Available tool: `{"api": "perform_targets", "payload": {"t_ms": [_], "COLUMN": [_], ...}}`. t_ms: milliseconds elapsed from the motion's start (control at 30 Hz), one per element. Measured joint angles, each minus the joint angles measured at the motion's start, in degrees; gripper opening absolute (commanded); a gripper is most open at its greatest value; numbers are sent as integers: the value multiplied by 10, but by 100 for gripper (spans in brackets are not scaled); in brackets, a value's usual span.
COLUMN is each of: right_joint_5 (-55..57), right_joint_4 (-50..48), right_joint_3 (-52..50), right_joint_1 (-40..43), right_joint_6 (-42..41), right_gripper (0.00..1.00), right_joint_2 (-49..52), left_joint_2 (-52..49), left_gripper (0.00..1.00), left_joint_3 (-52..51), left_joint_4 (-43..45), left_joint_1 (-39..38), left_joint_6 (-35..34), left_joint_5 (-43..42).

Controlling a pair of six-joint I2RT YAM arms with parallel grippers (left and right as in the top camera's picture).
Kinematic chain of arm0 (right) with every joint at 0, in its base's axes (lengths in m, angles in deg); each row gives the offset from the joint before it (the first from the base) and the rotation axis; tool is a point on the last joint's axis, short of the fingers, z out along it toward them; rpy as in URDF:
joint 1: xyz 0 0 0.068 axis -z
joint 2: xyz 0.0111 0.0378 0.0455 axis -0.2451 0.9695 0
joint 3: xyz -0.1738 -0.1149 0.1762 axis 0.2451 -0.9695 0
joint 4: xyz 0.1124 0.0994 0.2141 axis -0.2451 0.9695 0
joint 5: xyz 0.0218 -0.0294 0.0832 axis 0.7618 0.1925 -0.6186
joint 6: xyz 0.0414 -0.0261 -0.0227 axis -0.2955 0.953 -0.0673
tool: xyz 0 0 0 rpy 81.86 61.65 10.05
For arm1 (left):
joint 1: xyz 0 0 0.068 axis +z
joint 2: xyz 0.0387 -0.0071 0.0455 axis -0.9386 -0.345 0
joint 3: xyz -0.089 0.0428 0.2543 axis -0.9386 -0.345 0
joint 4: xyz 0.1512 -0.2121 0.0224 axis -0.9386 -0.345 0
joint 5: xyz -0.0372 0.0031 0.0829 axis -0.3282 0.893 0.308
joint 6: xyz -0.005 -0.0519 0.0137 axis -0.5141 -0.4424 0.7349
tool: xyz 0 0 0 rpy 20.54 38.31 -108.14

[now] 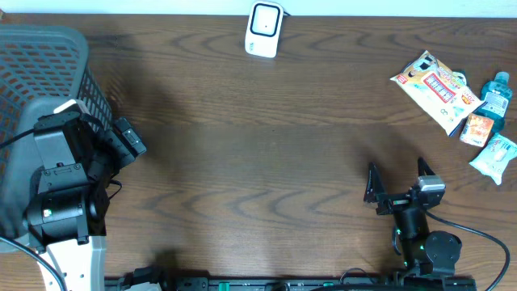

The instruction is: Scan the item barcode

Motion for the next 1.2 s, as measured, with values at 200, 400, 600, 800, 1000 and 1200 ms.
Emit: {"api": "perform_targets", "payload": {"t_ms": [200, 400, 600, 800, 1000, 1200], "right_joint_5": [19, 28, 34, 40, 47, 51], "right_joint_4": [17, 52, 54, 54, 55, 56], "right_joint_3": [0, -1, -1, -1, -1, -1], "right_joint_1": [0, 0, 0, 0, -13, -31], "right_joint_6": [-3, 28, 66, 79, 74, 63], "right_gripper": [99, 99, 99, 99, 99, 99], "right_joint_2": [-9, -12, -12, -12, -12, -12], "left_joint_2": [0, 0, 0, 0, 0, 0], "left_gripper": [98, 98, 98, 98, 98, 98], "left_joint_3": [0, 0, 0, 0, 0, 0], "left_joint_4": [0, 0, 0, 0, 0, 0], "left_joint_1": [0, 0, 0, 0, 0, 0], "left_joint_6": [0, 0, 0, 0, 0, 0], "left_joint_5": [0, 0, 0, 0, 0, 0]}}
